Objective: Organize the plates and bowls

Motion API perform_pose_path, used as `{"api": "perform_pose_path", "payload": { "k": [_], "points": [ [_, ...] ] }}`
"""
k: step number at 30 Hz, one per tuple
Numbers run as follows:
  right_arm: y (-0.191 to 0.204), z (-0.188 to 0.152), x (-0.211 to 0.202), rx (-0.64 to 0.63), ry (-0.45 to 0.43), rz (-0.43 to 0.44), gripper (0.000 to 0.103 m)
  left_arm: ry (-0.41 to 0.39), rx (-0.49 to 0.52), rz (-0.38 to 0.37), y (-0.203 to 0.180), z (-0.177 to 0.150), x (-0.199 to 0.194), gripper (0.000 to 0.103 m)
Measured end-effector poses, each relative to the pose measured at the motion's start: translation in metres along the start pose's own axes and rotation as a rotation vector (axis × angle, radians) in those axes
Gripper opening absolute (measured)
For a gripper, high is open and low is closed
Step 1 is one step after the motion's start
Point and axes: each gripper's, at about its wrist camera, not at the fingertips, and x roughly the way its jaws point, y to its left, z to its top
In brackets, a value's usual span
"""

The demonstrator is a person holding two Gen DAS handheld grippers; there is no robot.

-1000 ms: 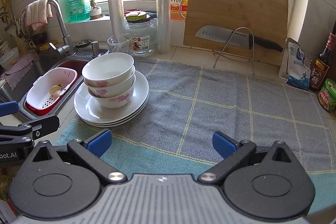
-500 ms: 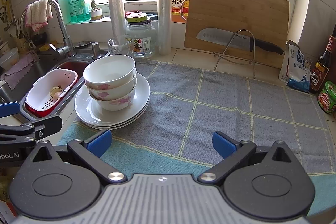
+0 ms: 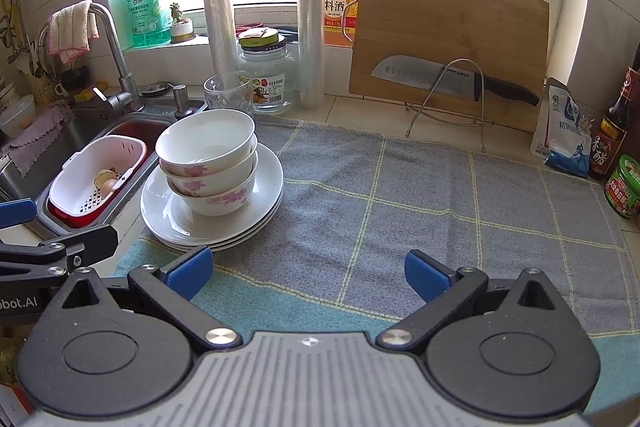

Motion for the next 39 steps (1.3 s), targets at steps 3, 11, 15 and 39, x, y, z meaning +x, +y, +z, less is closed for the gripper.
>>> {"api": "perform_pose_path", "payload": {
  "k": [3, 11, 15, 39],
  "points": [
    [-0.0008, 0.0001, -0.0005, 0.000, -0.001, 0.000, 0.103, 0.000, 0.002, -0.001, -0.0008, 0.0005, -0.0001, 0.102],
    [-0.0029, 0.0008, -0.0022, 0.002, -0.004, -0.008, 0.103, -0.002, 0.006, 0.001, -0.0027, 0.0008, -0.0002, 0.102],
    [-0.0030, 0.0007, -0.0027, 0.001, -0.002, -0.009, 0.103, 0.001, 0.001, -0.001, -0.0040, 0.0009, -0.0008, 0.102],
    [-0.0038, 0.0034, -0.0025, 0.000, -0.004, -0.022, 0.103, 0.007, 0.006, -0.009, -0.0039, 0.0033, 0.0015, 0.102]
  ]
}}
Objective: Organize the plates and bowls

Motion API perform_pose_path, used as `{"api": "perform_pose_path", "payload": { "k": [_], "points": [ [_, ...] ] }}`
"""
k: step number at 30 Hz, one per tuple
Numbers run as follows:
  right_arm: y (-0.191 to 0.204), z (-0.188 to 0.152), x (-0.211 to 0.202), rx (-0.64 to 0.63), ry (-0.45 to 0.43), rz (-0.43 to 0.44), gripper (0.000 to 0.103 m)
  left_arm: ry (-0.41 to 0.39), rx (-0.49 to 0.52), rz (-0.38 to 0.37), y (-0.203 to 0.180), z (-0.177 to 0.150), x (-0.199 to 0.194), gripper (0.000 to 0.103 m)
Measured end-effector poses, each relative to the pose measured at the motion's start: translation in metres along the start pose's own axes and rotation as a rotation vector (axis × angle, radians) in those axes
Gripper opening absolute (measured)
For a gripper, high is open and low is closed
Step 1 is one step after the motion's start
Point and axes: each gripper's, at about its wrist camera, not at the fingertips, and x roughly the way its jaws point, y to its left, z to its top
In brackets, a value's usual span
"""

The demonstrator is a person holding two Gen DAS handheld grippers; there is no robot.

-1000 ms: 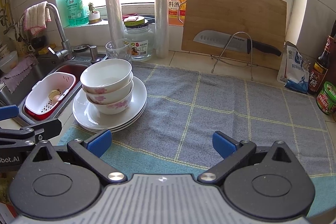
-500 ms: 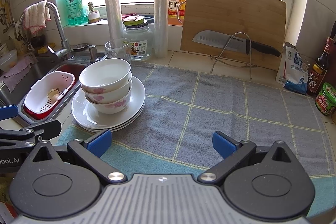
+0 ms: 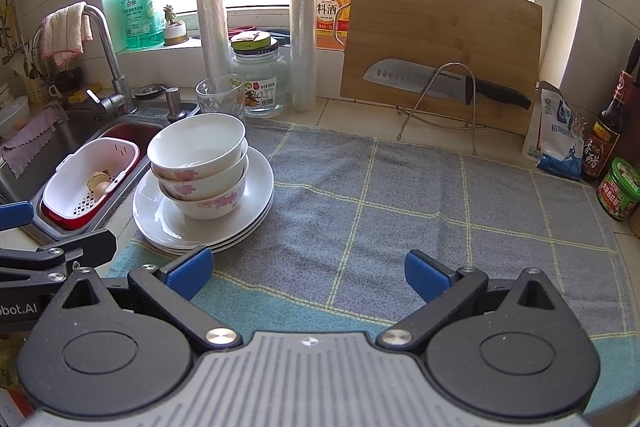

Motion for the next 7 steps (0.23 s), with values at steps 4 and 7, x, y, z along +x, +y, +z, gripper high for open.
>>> {"api": "perform_pose_path", "payload": {
  "k": [4, 7],
  "points": [
    [0.0010, 0.0008, 0.0005, 0.002, 0.001, -0.005, 0.103, 0.003, 0.000, 0.000, 0.0011, 0.0012, 0.0019, 0.102],
    [0.0012, 0.0017, 0.0018, 0.000, 0.002, -0.004, 0.103, 0.006, 0.000, 0.001, 0.0017, 0.0019, 0.0032, 0.102]
  ]
}}
